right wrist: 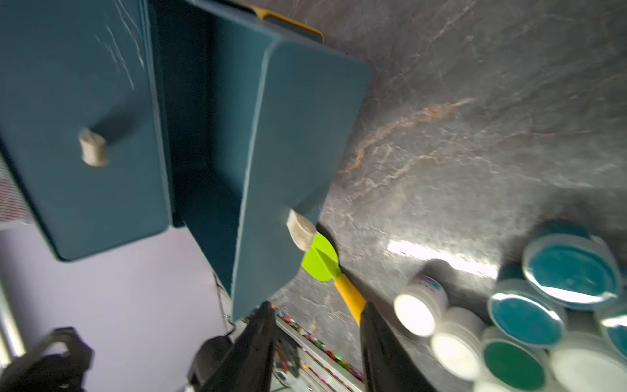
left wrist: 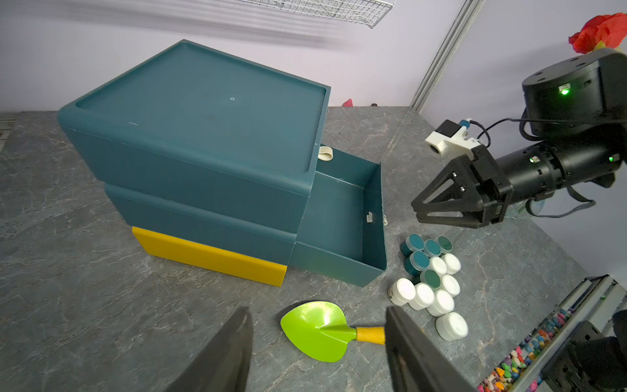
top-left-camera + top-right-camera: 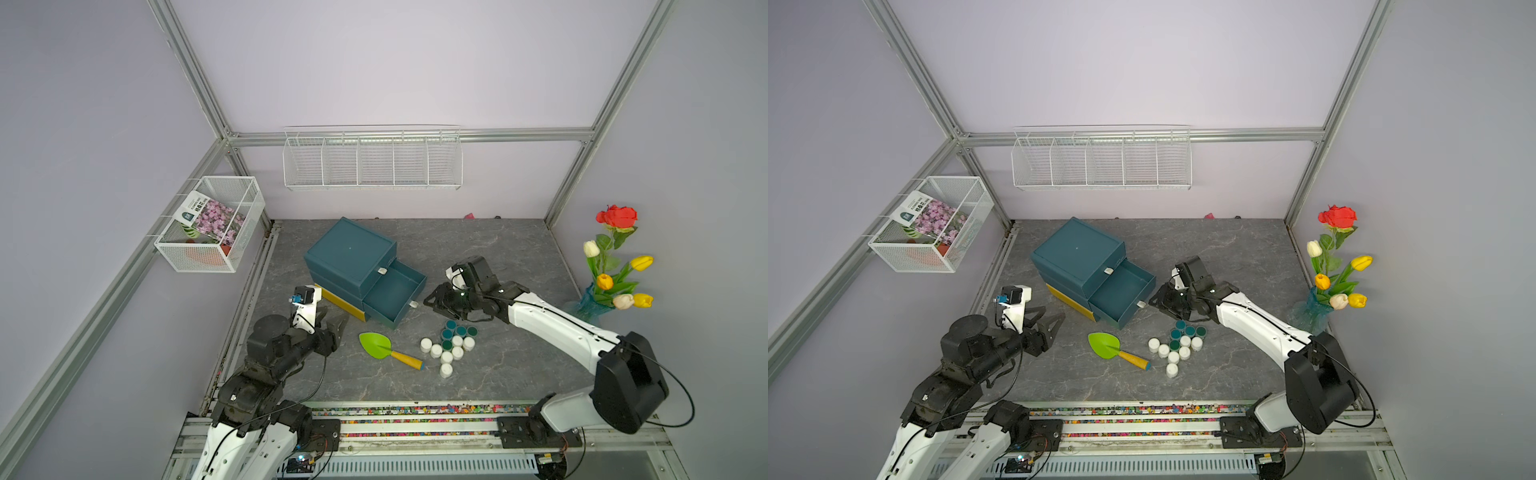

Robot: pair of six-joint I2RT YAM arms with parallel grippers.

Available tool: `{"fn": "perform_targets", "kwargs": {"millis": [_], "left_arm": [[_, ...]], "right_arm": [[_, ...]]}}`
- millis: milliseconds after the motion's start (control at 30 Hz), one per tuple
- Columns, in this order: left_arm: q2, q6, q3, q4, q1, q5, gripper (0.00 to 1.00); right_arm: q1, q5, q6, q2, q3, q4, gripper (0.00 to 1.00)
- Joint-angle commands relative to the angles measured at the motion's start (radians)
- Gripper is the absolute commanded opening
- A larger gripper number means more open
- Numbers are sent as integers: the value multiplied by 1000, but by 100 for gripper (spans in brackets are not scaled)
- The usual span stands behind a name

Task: Put the paint cans in the drawer according to color
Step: Open the drawer in the storage box, then pick up the paint can at the center of the board.

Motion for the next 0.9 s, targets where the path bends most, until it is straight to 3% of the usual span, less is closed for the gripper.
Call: {"fn": "perform_targets", "kwargs": {"millis": [0,367,867], "left_arm": [[-3,-1,-14,21,-6,5,65],[-3,-4,-13,21,-6,4,66],[0,-4,-13,20,-5,6,66]], "right_arm": [[93,152,-259,8,21,-249,41],[251,313,-450,66,-56,-185,51],[283,397,-531,225,-9,-118,54]]}}
